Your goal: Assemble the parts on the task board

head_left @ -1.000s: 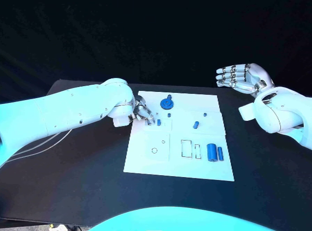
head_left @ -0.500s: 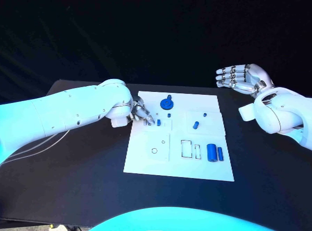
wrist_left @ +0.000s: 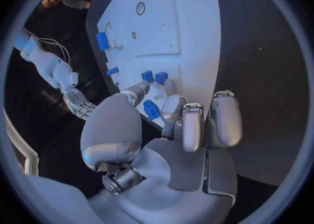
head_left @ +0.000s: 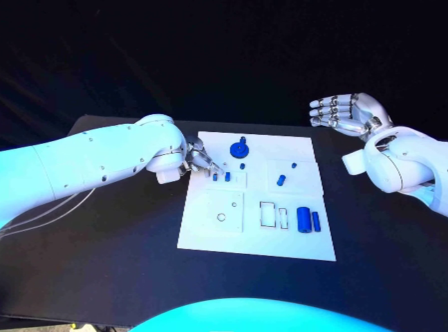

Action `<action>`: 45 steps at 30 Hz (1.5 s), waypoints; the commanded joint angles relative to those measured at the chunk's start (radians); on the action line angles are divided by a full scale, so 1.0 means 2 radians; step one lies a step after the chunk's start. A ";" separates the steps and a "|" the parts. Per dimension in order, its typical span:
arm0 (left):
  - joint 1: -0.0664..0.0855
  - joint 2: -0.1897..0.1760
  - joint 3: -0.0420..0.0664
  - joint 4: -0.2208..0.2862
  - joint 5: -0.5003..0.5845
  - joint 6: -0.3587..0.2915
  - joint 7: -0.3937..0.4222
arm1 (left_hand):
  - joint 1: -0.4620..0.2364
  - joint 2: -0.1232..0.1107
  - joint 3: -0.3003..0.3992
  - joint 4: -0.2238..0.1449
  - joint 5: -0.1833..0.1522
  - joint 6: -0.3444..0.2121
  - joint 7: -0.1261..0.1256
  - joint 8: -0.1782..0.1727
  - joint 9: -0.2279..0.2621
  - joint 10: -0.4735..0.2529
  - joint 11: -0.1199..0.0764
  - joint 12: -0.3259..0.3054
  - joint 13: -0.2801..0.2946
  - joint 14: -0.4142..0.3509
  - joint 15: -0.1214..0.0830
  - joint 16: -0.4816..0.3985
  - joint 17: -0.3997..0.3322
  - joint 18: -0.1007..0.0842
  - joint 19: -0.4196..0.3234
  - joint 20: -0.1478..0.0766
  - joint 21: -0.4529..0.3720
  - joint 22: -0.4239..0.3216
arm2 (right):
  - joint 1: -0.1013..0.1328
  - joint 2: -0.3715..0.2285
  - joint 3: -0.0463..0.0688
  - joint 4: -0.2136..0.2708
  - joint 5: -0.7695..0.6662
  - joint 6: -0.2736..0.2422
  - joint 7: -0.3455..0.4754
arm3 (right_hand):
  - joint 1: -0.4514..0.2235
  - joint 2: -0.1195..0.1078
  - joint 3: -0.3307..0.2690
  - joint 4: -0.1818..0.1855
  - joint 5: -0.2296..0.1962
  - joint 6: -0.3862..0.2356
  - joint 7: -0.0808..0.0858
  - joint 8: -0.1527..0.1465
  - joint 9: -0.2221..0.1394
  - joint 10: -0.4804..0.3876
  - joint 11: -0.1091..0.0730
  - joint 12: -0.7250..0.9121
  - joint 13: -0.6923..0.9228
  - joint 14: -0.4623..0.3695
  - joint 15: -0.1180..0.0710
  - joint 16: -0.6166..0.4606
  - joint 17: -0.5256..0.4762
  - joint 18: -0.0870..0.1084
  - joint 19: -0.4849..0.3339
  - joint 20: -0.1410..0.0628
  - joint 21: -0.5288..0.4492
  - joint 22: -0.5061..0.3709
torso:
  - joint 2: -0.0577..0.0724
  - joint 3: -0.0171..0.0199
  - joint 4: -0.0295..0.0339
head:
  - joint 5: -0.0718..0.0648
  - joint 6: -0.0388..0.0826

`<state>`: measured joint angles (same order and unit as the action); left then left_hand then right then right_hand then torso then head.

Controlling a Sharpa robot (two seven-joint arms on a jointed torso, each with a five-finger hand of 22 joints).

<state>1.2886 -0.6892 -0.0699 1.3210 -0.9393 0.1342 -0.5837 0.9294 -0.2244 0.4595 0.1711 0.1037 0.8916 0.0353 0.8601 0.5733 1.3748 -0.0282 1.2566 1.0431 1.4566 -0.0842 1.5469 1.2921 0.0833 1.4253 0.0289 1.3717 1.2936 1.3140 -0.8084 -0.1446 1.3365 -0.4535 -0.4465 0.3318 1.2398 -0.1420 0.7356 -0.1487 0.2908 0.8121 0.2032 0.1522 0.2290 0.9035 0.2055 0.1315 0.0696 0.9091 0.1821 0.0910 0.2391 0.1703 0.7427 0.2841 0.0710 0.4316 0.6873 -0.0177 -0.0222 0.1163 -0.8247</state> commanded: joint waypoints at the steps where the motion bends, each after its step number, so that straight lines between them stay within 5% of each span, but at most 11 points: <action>1: 0.000 -0.006 0.001 0.007 0.016 -0.013 0.013 | 0.010 -0.002 -0.017 0.006 -0.005 -0.009 0.000 0.004 -0.003 -0.020 -0.003 -0.013 -0.017 0.046 -0.001 -0.007 0.099 -0.006 -0.006 -0.002 -0.010 0.013 | -0.001 -0.001 0.000 0.001 0.000 0.002 0.001 | 0.000 0.007 0.001 0.000 0.011 0.006 0.020 -0.009 -0.003 -0.011 0.002 -0.005 -0.003 -0.003 0.000 -0.007 -0.004 0.003 -0.002 0.001 -0.005 -0.003 | 0.000 0.0001 -0.0002 | 0.000 0.001; 15: -0.002 -0.037 0.003 0.037 0.059 -0.058 0.060 | 0.106 0.021 -0.052 0.036 0.007 -0.067 0.026 -0.019 -0.027 -0.125 0.020 -0.110 -0.175 0.029 0.017 -0.033 0.054 0.007 -0.040 0.013 -0.063 -0.038 | -0.001 -0.002 0.000 0.001 0.000 0.002 0.001 | 0.000 0.007 0.001 0.000 0.011 0.006 0.020 -0.009 -0.003 -0.011 0.002 -0.005 -0.003 -0.003 0.000 -0.007 -0.004 0.003 -0.002 0.001 -0.005 -0.003 | 0.000 0.0001 0.0001 | -0.001 0.002; 30: -0.015 -0.064 0.003 0.083 -0.008 -0.146 0.084 | 0.123 0.010 -0.057 0.053 0.007 -0.086 0.036 -0.012 -0.035 -0.172 0.031 -0.145 -0.225 0.004 0.026 -0.067 -0.002 0.021 -0.077 0.019 -0.121 -0.095 | -0.002 -0.005 0.000 0.001 0.000 0.001 0.000 | 0.000 0.007 0.001 -0.001 0.011 0.006 0.020 -0.010 -0.003 -0.011 0.002 -0.005 -0.003 -0.003 0.000 -0.007 -0.006 0.003 -0.002 0.001 -0.005 -0.007 | -0.001 0.0002 0.0013 | -0.002 0.004; 45: -0.031 -0.066 0.001 0.094 -0.033 -0.135 0.028 | 0.099 0.018 -0.088 0.061 0.008 -0.085 0.033 0.005 -0.042 -0.166 0.028 -0.141 -0.239 0.007 0.024 -0.070 -0.006 0.020 -0.069 0.018 -0.126 -0.100 | -0.002 -0.005 0.000 0.000 0.000 0.001 0.000 | 0.000 0.007 0.001 -0.001 0.011 0.006 0.020 -0.010 -0.003 -0.011 0.002 -0.005 -0.003 -0.003 0.000 -0.007 -0.006 0.003 -0.002 0.001 -0.005 -0.007 | 0.000 0.0004 0.0001 | 0.000 0.004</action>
<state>1.2279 -0.8238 -0.0678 1.5060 -1.0075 -0.1412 -0.5224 1.1485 -0.1756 0.3502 0.2856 0.1046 0.7182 0.1016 0.8460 0.5043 1.0455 0.0268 0.9779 0.5773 1.4665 -0.0337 1.4113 1.2820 0.1090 1.2777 0.0628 1.1248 1.0957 1.3101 -0.8188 -0.1454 1.3367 -0.4535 -0.4460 0.3303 1.2398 -0.1420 0.7356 -0.1487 0.2908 0.8121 0.2032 0.1521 0.2283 0.9036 0.2055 0.1315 0.0696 0.9090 0.1821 0.0910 0.2350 0.1703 0.7427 0.2841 0.0710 0.4211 0.6864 -0.0171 -0.0217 0.1173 -0.8168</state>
